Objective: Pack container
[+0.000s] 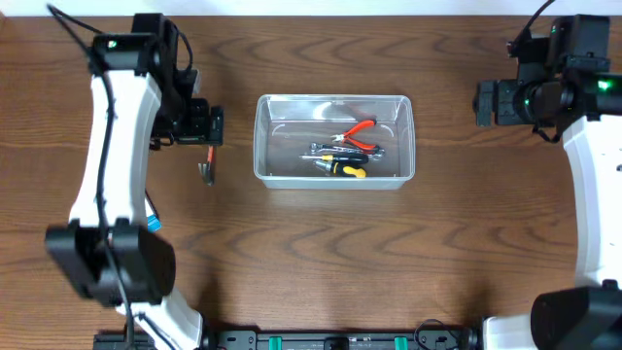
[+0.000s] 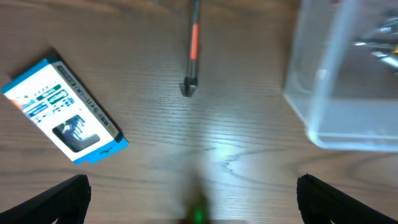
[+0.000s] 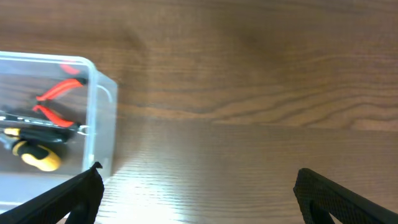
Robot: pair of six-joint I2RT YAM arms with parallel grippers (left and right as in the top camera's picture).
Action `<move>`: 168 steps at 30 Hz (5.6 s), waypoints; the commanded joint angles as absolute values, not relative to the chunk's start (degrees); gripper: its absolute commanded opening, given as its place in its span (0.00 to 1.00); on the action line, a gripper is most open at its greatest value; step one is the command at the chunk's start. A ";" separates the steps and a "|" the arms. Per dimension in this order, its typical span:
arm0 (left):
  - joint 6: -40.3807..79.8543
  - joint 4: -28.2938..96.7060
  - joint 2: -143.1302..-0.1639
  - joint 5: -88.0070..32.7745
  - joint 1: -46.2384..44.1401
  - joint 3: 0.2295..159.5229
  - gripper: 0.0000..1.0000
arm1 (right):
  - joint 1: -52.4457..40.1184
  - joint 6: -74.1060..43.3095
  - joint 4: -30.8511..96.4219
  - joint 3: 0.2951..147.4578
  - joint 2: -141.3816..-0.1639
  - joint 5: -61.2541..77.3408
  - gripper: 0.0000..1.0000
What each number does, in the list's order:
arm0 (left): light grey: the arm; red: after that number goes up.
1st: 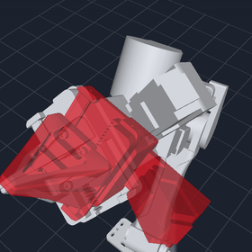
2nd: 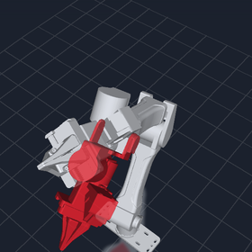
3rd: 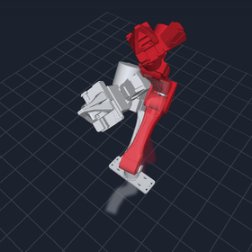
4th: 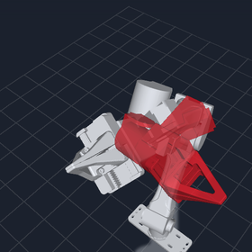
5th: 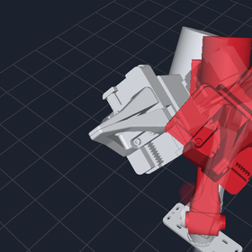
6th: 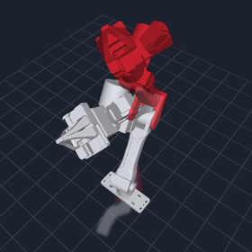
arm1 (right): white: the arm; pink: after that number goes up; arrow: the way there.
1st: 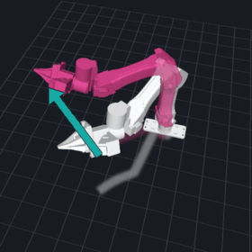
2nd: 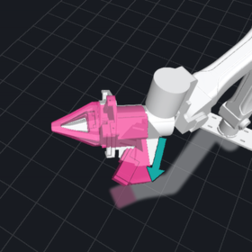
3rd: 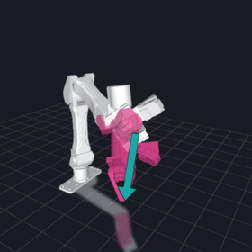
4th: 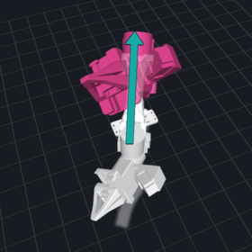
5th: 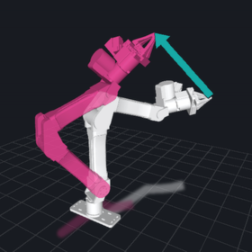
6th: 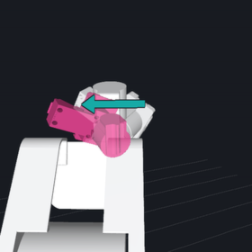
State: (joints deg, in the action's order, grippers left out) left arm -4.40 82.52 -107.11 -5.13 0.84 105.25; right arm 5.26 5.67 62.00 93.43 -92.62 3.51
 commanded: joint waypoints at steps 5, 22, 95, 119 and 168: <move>-9.19 77.82 -110.93 -4.27 1.58 103.88 0.98 | 7.42 7.38 61.91 93.54 -94.87 0.89 0.99; -9.41 59.46 -110.85 -4.29 1.54 84.18 0.98 | 8.82 7.38 61.06 93.54 -96.55 0.86 0.99; -9.39 39.57 -110.96 -4.23 1.58 68.29 0.56 | 8.82 7.84 61.32 93.54 -96.55 0.84 0.99; -9.41 39.59 -110.93 -4.23 1.58 68.29 0.27 | 8.82 7.84 61.32 93.54 -96.55 0.84 0.99; -53.17 44.95 -96.42 -7.55 -23.70 86.19 0.06 | 8.82 7.81 61.08 93.54 -96.55 0.86 0.99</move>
